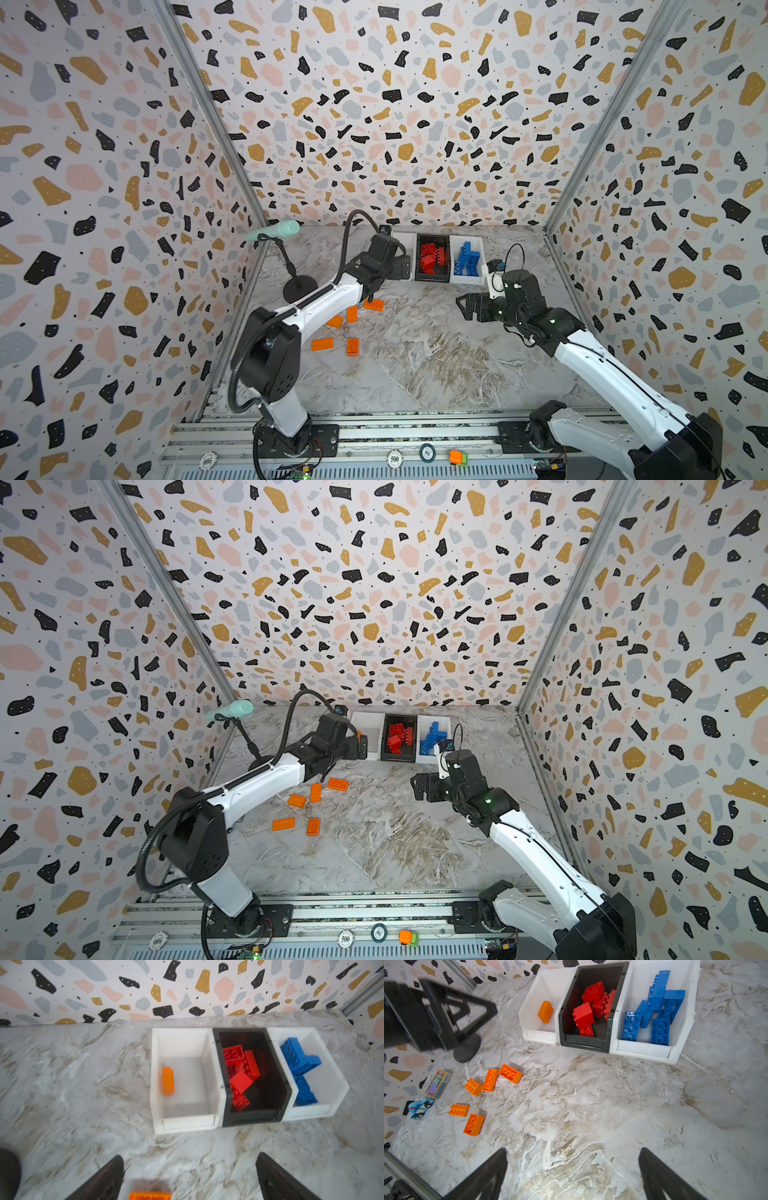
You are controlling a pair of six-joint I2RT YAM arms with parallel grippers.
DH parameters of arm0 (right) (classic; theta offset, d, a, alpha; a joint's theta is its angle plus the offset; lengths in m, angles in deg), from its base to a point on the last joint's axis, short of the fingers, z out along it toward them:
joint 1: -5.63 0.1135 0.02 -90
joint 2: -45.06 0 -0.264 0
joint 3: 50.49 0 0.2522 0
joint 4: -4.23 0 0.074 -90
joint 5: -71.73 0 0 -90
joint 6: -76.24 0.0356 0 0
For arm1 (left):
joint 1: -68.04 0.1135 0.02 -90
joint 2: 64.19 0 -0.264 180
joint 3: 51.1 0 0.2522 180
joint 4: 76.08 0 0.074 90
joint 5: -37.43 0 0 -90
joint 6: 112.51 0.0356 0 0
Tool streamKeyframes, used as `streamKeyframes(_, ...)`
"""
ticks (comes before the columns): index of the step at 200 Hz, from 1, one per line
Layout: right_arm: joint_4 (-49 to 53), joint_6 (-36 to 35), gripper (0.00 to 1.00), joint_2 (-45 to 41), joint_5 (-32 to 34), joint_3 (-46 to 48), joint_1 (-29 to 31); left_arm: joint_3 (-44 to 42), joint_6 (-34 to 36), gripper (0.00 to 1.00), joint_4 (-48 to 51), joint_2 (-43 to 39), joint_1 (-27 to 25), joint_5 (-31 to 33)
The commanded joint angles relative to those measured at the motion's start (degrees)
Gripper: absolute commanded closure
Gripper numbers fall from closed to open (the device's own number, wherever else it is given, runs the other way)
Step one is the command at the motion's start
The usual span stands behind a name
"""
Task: Sort the legos into containers by color
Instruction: 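Return the left gripper to the orange bricks and grasp one, then carry the orange brick with the left gripper into the white bin and release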
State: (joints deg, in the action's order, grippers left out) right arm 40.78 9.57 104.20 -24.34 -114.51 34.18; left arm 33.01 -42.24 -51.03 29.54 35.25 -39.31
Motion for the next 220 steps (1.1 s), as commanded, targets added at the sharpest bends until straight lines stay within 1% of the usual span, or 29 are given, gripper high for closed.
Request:
streamKeyframes(1,2.5,-0.7,0.01,-2.0,-1.9,-0.8,0.8,-10.2,0.5,0.0,-0.8,-4.7,0.0,1.2)
streamKeyframes(20,3.1,-0.4,0.01,-2.0,-1.3,-1.6,2.3,-15.3,0.3,0.0,-1.9,-6.9,0.0,1.1)
streamKeyframes(39,4.1,-0.3,0.01,-1.9,0.5,-2.7,3.8,-16.7,1.1,0.0,-2.4,-6.6,0.0,1.1)
streamKeyframes(71,6.0,0.4,0.01,-2.7,2.4,-4.3,4.6,-15.4,3.2,0.0,-2.6,-2.3,0.0,1.5)
streamKeyframes(129,6.7,1.2,0.01,-2.1,3.6,-5.0,4.9,-14.5,3.7,0.0,-5.6,3.9,0.3,2.2)
streamKeyframes(149,6.7,1.0,0.01,-1.7,4.2,-5.3,4.9,-14.0,3.9,0.0,-6.8,5.6,1.0,2.0)
streamKeyframes(176,6.8,1.0,0.01,-1.0,4.9,-5.7,4.9,-13.0,4.0,0.0,-8.2,7.7,2.3,0.1)
streamKeyframes(203,6.8,0.9,0.01,-0.4,5.5,-5.6,4.8,-12.0,4.4,0.06,-8.5,10.1,3.3,-0.9)
streamKeyframes(220,6.8,1.1,0.01,-0.1,5.6,-5.5,4.9,-11.7,4.6,0.18,-8.5,11.1,3.6,-1.5)
